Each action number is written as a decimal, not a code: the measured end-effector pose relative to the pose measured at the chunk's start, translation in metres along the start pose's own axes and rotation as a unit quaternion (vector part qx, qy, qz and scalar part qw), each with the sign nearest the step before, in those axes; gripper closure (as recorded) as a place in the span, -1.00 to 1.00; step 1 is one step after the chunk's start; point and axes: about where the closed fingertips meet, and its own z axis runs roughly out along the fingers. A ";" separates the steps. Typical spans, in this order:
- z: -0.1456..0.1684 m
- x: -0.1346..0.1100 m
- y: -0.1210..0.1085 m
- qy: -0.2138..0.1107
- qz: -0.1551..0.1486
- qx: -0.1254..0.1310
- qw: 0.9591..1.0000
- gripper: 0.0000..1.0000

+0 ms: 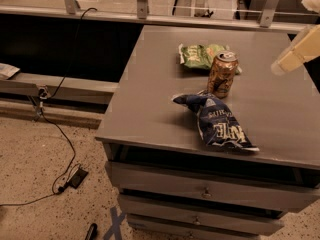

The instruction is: Pick orange can

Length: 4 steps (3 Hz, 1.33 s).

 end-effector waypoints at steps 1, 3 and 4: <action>0.033 -0.008 -0.027 -0.065 0.029 -0.006 0.997 -1.00; 0.116 -0.018 -0.031 -0.096 0.068 -0.071 0.991 -1.00; 0.142 -0.018 -0.026 -0.101 0.085 -0.091 0.987 -1.00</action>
Offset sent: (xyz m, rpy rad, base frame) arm 0.1182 0.0372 -0.0664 0.3018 0.0547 0.0625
